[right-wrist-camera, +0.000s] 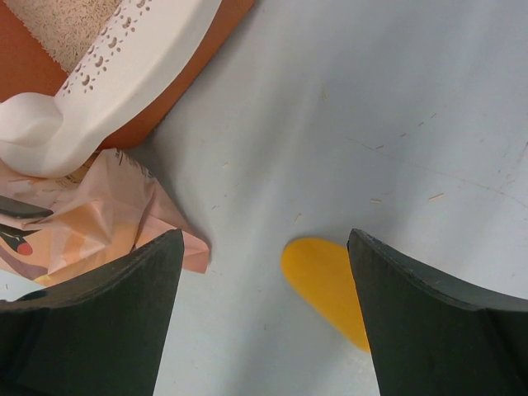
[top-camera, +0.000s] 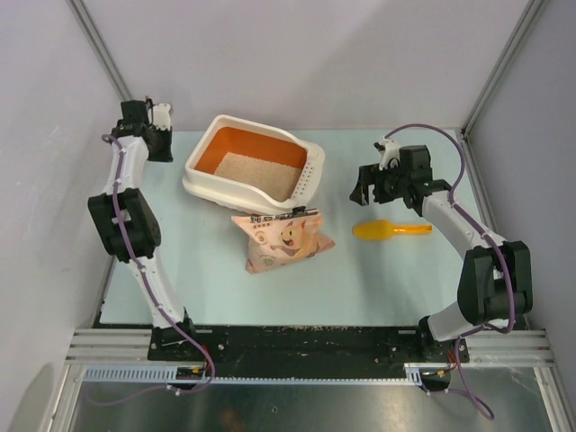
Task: Fill the litter box with clean litter
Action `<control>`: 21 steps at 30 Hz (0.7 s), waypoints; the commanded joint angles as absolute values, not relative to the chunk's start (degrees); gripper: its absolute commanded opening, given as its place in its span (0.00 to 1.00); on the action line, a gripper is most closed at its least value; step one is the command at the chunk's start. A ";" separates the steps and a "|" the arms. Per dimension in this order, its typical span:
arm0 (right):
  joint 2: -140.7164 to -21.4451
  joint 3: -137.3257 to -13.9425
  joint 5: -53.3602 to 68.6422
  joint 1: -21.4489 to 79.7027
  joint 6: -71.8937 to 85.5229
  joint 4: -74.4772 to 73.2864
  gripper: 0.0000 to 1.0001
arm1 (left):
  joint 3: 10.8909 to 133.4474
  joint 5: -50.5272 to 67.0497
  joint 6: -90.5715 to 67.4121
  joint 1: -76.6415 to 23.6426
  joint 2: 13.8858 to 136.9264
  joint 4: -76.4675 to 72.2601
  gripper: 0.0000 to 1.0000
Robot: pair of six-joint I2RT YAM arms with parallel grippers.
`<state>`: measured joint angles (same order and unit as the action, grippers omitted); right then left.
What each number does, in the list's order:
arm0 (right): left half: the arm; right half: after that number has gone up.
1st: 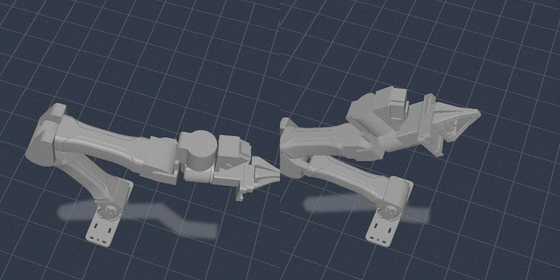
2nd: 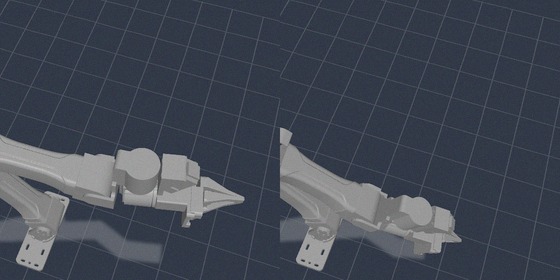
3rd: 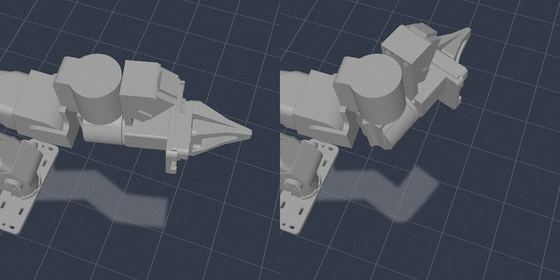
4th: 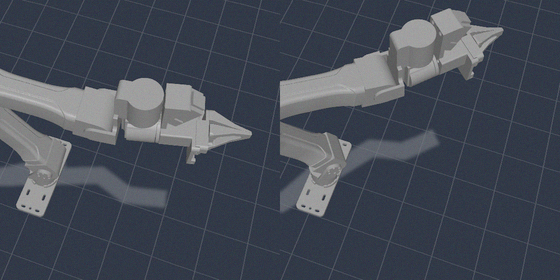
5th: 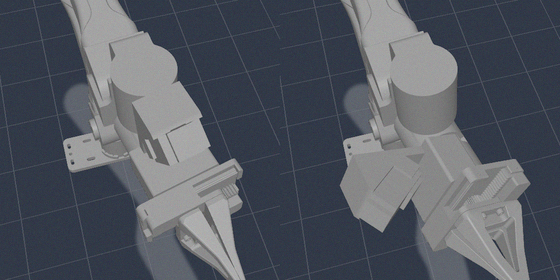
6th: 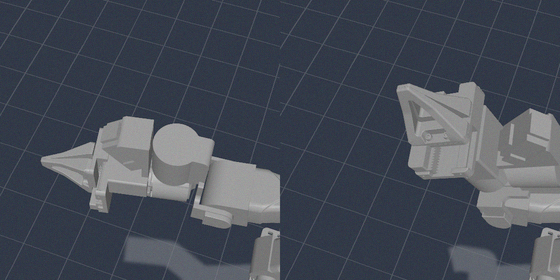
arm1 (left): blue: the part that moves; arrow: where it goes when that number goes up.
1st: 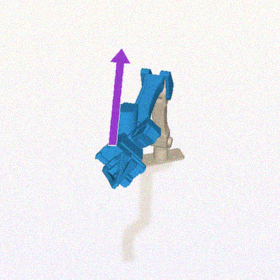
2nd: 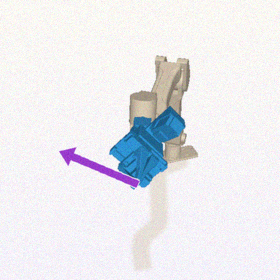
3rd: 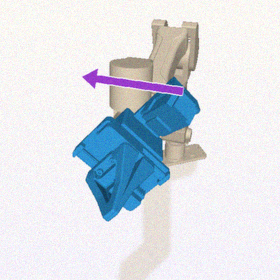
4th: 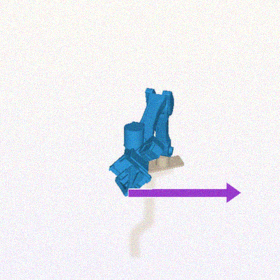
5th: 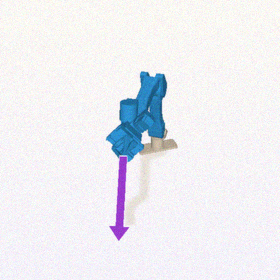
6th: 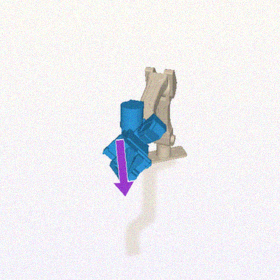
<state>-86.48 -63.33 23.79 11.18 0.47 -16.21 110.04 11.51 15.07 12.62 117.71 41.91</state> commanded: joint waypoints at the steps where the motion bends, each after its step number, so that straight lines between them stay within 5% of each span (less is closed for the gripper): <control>1: -86.13 -64.86 23.38 11.60 1.58 -13.89 0.86 | 109.51 8.35 16.26 11.87 119.44 41.13 0.09; 21: -86.04 -64.78 24.08 8.44 0.70 -14.24 0.87 | 95.38 27.59 21.97 6.42 117.43 42.80 0.13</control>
